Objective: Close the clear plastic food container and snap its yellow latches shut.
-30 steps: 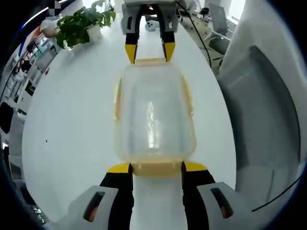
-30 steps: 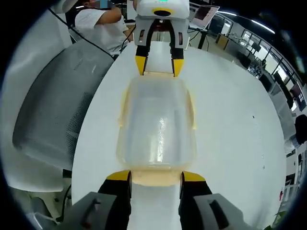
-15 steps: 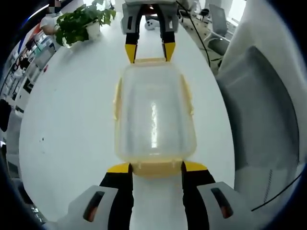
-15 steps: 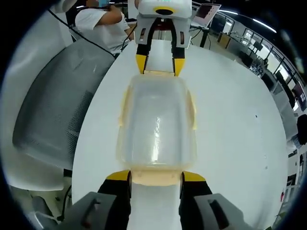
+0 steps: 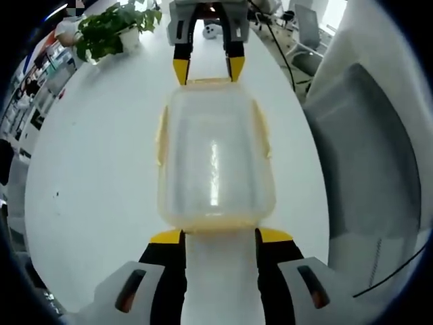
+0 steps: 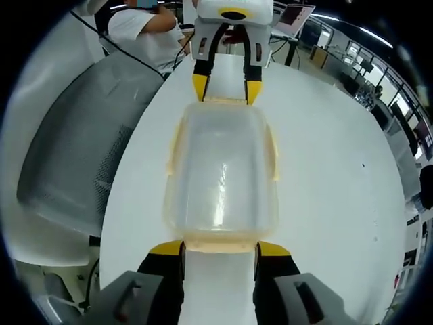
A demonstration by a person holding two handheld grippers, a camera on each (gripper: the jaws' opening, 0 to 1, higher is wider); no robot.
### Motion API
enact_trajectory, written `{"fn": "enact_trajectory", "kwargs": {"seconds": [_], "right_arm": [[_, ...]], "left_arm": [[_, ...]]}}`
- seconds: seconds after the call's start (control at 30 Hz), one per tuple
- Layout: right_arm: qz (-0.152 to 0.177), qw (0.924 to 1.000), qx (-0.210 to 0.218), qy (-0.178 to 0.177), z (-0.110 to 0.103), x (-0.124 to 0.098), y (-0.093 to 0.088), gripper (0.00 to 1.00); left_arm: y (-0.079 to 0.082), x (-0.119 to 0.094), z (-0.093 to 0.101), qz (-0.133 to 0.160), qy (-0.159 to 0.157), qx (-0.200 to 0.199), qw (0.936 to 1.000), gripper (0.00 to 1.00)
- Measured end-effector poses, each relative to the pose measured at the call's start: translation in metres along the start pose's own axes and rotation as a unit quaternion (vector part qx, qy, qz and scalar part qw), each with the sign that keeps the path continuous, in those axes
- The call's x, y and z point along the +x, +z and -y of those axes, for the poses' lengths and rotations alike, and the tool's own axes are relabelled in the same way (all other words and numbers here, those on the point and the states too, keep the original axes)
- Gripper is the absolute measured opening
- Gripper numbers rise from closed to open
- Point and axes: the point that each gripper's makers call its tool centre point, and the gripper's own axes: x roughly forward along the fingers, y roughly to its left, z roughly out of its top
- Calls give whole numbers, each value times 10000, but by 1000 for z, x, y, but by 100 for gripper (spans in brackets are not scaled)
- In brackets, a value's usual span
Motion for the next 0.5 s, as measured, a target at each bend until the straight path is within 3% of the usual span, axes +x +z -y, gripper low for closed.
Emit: {"fn": "enact_trajectory", "kwargs": {"seconds": [0.17, 0.27, 0.43, 0.5], "right_arm": [[-9, 10000, -8, 16, -2, -4, -5, 37], [-23, 10000, 6, -16, -3, -7, -8, 37], [67, 9997, 179, -128, -1, -13, -5, 36], [124, 9996, 201, -177, -2, -17, -2, 35]], "left_arm": [[-7, -2, 3, -55, -23, -104, 9999, 50], [-12, -5, 5, -54, -45, -186, 9998, 50], [-11, -12, 3, 137, 45, -508, 9986, 51], [-6, -15, 8, 356, -101, -862, 9956, 52]]}}
